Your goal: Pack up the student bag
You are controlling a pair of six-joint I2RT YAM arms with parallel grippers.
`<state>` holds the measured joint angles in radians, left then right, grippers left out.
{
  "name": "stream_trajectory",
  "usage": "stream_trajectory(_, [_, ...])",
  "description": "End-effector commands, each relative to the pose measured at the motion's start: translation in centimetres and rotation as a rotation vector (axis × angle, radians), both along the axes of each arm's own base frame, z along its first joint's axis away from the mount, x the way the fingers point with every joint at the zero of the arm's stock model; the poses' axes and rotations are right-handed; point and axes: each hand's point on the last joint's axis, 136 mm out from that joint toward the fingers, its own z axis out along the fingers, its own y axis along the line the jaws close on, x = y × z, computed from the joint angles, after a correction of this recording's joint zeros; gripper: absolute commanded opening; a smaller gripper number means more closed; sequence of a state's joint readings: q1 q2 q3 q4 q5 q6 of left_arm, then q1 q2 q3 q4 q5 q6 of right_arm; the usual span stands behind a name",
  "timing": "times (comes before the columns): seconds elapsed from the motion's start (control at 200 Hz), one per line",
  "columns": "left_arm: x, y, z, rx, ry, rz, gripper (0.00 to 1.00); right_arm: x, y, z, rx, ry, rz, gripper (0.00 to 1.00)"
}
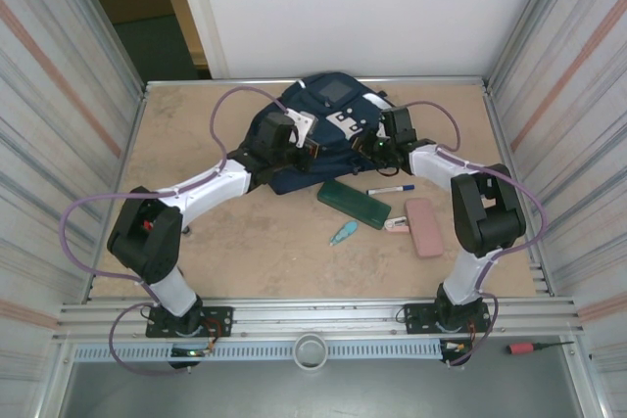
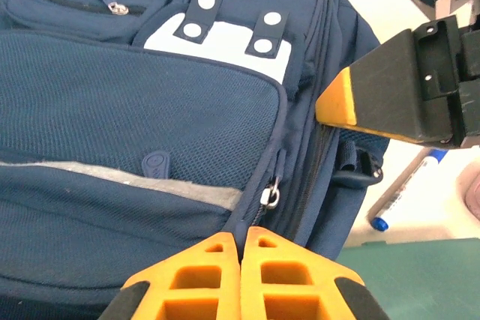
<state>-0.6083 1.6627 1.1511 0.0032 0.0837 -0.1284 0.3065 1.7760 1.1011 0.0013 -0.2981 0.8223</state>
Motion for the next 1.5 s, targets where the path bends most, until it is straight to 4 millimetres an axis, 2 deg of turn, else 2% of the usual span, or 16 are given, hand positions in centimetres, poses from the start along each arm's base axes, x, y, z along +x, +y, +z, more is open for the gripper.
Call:
stream_trajectory(0.0, [1.2,3.0,2.4,-0.012,-0.08,0.067,0.0,0.5,-3.2,1.3,-0.036,-0.065,-0.041,0.0])
stream_trajectory(0.14, [2.7,7.1,1.3,-0.013,-0.058,0.16,0.0,0.8,-3.8,3.0,-0.004,-0.108,-0.004,0.0])
stream_trajectory(0.255, [2.9,8.2,1.7,-0.021,-0.063,0.181,0.0,1.4,-3.2,4.7,0.021,-0.135,0.038,0.0])
stream_trajectory(0.471, [1.8,7.1,4.0,-0.059,-0.091,0.14,0.0,2.4,-2.0,7.2,0.072,-0.141,0.107,0.0])
stream_trajectory(0.676, [0.1,3.5,7.2,-0.106,-0.144,0.053,0.0,3.2,-0.6,7.3,0.065,-0.094,0.175,0.0])
stream_trajectory(0.787, [0.2,1.4,8.1,-0.114,-0.165,0.022,0.0,3.3,0.1,6.3,0.042,-0.041,0.221,0.12])
stream_trajectory(0.897, [0.4,-0.1,7.8,-0.105,-0.154,0.004,0.0,2.7,-1.5,5.7,-0.037,-0.016,0.205,0.32])
stream_trajectory(0.987, [0.3,-0.8,7.6,-0.105,-0.153,-0.009,0.0,1.5,-2.9,5.9,-0.087,-0.022,0.17,0.45])
stream_trajectory(1.137, [0.0,-1.3,7.2,-0.1,-0.148,-0.023,0.0,-1.1,-2.0,5.8,-0.037,-0.028,0.154,0.63])
stream_trajectory(1.348, [-0.5,-1.5,6.8,-0.091,-0.137,-0.037,0.0,-3.3,0.7,5.2,-0.052,-0.054,0.17,0.67])
stream_trajectory(1.498, [-0.9,-1.7,6.5,-0.087,-0.135,-0.043,0.0,-3.6,2.8,5.5,-0.04,-0.073,0.179,0.69])
